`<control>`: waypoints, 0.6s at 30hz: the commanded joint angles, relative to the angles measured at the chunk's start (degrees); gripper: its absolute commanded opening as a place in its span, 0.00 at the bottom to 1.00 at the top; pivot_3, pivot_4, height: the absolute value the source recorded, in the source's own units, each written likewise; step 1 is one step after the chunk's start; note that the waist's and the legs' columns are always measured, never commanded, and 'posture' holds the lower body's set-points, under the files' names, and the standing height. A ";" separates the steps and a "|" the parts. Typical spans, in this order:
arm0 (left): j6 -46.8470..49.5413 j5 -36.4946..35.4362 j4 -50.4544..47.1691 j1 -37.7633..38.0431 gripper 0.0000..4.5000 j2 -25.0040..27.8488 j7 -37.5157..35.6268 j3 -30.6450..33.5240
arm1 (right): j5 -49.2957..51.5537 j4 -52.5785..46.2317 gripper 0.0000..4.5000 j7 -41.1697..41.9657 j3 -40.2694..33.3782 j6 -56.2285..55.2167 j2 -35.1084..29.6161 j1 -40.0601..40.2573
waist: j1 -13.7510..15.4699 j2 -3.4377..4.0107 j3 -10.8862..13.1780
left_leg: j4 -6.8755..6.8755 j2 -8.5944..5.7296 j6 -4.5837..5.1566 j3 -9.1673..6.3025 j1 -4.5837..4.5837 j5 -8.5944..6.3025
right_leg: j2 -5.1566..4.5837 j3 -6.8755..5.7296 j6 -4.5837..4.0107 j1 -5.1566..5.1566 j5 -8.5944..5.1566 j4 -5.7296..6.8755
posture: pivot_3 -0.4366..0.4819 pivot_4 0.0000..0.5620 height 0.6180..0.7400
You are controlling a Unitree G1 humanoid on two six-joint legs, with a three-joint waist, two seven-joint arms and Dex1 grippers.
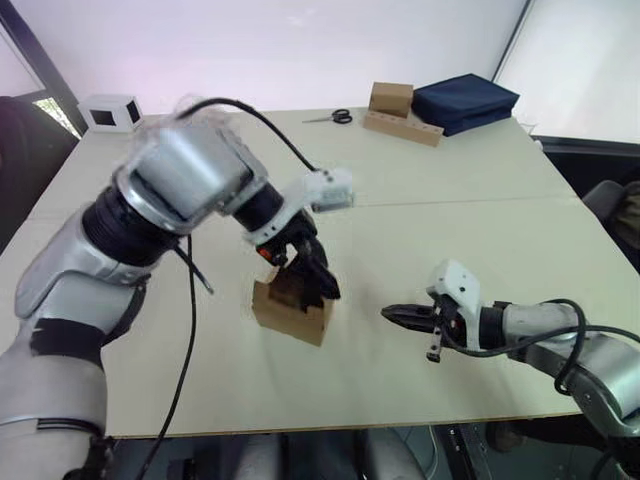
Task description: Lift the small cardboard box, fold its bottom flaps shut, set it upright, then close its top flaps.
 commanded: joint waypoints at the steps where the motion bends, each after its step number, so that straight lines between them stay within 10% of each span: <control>1: -3.22 -0.93 5.53 0.43 0.81 0.08 4.82 12.38 | 2.90 0.67 0.00 0.33 -3.76 -1.41 2.28 -2.31 | -0.26 0.00 0.00 | 0.00 0.00 0.00 0.00 0.00 0.00 | 0.00 0.00 0.00 0.00 0.00 0.00 | 0.48 0.27 1.00; 7: -22.18 -1.81 1.53 20.71 0.81 0.49 16.30 38.14 | 7.55 1.26 0.00 -2.92 -6.87 -0.78 8.73 -5.31 | -1.11 0.09 -0.06 | -0.03 0.03 -0.34 0.02 0.01 0.19 | -0.05 0.02 -0.01 -0.05 0.00 0.01 | 0.48 0.27 1.00; 12: -23.57 -7.06 -2.17 34.77 0.81 2.14 17.06 47.25 | 8.18 -0.02 0.00 -2.98 -5.85 0.08 8.99 -5.00 | -0.33 -0.03 0.00 | -0.03 0.04 -0.37 -0.01 -0.13 0.21 | -0.10 -0.02 -0.01 -0.15 0.01 0.03 | 0.48 0.27 1.00; 18: -28.54 -8.91 -5.03 48.07 0.41 3.10 16.74 49.62 | 9.94 -2.17 0.00 -2.20 -4.23 0.90 9.08 -5.36 | 0.52 -0.03 -0.02 | 0.01 -0.08 -0.22 0.04 -0.03 0.12 | -0.24 -0.02 0.01 -0.01 0.02 0.02 | 0.48 0.27 1.00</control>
